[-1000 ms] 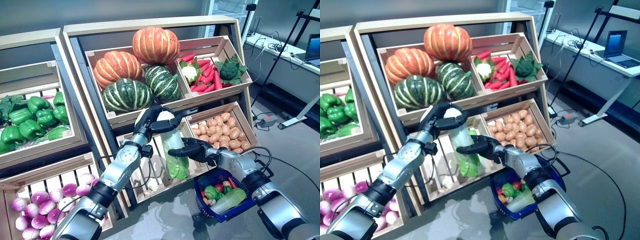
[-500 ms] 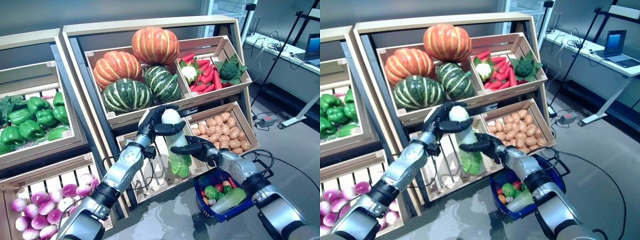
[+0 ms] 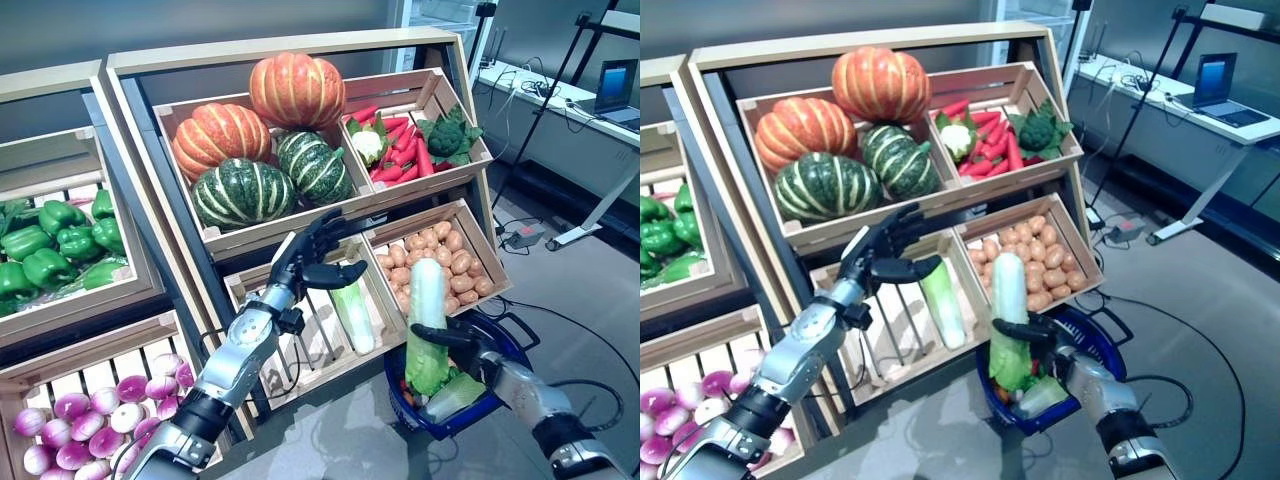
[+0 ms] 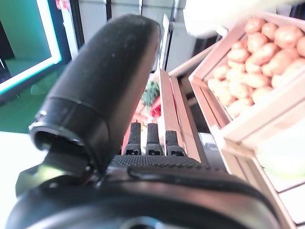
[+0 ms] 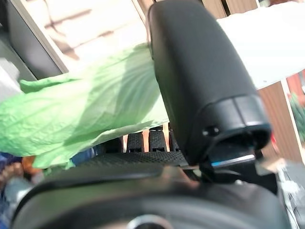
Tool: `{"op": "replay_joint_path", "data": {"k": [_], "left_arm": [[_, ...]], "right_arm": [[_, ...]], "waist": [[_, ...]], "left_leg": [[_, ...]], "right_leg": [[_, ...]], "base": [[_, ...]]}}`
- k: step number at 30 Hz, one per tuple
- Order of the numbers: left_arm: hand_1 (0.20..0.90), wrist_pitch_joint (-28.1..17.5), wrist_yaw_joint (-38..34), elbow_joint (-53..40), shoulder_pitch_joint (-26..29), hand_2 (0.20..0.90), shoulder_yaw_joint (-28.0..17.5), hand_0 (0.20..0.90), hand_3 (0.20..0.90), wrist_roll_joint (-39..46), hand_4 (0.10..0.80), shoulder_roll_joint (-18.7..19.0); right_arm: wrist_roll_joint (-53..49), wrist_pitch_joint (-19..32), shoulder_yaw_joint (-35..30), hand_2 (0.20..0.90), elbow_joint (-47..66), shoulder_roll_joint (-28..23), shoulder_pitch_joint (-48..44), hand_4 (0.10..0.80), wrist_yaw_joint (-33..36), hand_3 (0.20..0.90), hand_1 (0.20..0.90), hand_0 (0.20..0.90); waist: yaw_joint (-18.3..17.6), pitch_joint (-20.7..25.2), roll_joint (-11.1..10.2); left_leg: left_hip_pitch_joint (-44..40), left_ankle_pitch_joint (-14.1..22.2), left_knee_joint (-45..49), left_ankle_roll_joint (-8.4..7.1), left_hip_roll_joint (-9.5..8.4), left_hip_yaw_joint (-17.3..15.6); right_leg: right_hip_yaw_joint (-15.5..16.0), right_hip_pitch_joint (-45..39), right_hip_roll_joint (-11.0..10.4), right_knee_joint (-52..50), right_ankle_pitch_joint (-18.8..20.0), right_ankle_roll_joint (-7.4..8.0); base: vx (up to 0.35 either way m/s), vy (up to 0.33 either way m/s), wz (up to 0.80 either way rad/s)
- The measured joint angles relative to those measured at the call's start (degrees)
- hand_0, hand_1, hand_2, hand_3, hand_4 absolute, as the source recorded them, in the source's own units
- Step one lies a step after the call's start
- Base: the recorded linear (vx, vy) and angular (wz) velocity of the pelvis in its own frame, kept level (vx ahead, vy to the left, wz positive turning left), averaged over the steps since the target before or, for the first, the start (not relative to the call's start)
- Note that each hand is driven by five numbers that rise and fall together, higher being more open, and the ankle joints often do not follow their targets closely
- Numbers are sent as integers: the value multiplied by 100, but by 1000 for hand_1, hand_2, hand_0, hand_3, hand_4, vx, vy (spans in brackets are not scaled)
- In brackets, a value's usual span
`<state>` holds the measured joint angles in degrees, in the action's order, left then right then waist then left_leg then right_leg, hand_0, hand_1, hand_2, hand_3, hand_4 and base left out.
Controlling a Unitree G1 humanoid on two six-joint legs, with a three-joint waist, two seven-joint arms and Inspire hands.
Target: Put vegetables into the basket
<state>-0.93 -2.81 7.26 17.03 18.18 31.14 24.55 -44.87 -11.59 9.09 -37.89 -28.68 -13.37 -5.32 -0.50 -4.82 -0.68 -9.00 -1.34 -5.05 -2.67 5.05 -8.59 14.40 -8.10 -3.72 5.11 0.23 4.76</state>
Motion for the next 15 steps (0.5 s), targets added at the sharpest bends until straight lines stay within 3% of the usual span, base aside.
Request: {"op": "replay_joint_path", "data": {"k": [7, 11, 15], "left_arm": [[900, -5, -172, 322, -9, 900, -91, 900, 900, -469, 800, 87], [900, -12, -257, 409, -154, 900, -99, 900, 900, -1353, 800, 168], [900, -103, -345, 581, -157, 900, -52, 900, 900, -2111, 800, 494]], "right_arm": [[176, 282, -405, 300, -24, -79, 97, 400, 204, 300, 300, 300], [97, 382, -723, 300, -306, -80, 159, 400, 413, 300, 300, 300], [-575, 389, -1106, 300, -804, -74, 169, 400, 794, 300, 300, 300]], "waist": [[-40, 16, 45], [-28, 25, 82], [-38, 25, 95]], "left_leg": [[-2, 0, 0, 0, 21, -12], [1, 0, 0, -1, 26, -13], [4, 0, -1, -1, 43, -35]], "right_leg": [[-11, 3, 15, 0, 1, -1], [-12, 6, 23, 0, 0, -1], [-29, 17, 26, 1, 1, -2]], "base": [[1, -19, 0], [10, -40, 0], [28, -41, -2]]}}
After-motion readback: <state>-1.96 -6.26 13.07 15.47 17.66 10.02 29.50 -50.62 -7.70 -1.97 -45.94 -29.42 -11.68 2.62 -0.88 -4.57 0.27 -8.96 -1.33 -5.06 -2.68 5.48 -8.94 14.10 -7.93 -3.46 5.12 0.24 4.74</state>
